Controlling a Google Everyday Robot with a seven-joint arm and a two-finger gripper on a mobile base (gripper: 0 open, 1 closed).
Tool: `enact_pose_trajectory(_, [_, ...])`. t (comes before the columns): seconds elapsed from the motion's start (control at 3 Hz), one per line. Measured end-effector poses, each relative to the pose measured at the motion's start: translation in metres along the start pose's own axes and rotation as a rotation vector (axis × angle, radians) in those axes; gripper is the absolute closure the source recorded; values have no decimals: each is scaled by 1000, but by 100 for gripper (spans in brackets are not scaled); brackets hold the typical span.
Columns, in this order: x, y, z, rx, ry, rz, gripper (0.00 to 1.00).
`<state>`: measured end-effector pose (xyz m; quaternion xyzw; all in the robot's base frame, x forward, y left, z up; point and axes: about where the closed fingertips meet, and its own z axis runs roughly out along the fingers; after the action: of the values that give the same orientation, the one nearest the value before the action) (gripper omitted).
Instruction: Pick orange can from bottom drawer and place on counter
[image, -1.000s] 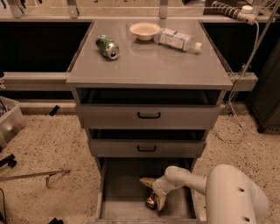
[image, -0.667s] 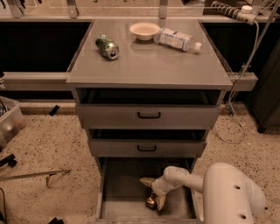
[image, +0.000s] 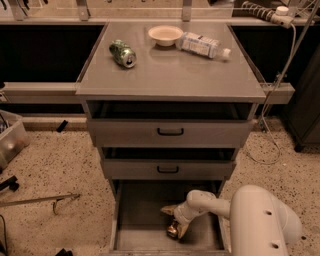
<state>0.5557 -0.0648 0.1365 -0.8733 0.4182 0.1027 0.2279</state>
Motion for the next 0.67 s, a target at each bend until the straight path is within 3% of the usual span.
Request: enact_pose_trajectory(0.67, [0, 0, 0, 0, 0, 0, 65])
